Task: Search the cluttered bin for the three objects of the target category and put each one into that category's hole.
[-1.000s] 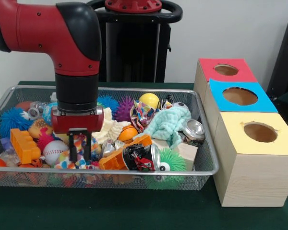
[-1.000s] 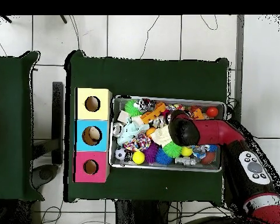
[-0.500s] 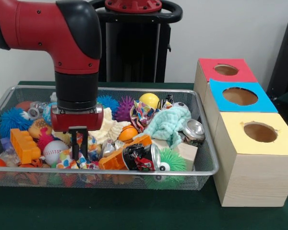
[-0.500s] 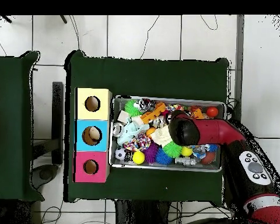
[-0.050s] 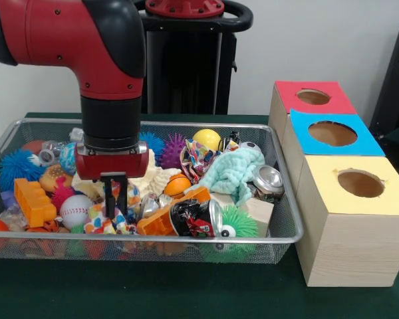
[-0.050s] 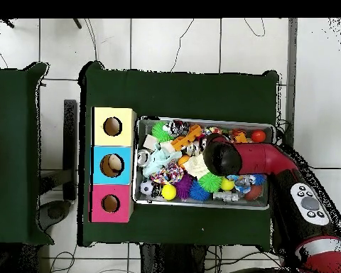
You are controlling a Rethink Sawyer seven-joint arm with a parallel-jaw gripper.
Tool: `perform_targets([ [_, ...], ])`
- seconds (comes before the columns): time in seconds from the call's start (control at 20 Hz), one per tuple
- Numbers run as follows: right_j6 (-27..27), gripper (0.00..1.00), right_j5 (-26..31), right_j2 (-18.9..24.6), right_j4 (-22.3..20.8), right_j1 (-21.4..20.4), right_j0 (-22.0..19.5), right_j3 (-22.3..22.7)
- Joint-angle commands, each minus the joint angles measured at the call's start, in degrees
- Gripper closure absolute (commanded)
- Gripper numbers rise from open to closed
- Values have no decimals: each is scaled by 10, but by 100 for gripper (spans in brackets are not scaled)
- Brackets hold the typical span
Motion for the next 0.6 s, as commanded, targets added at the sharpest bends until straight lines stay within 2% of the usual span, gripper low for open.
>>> perform_targets([
  [0.05, -54, 100, 123, 92, 81, 4, -75, 56],
  [0.25, -84, 100, 168, 132, 115, -34, -115, 88],
  [0.6, -86, 100, 231, 163, 144, -71, -131, 98],
])
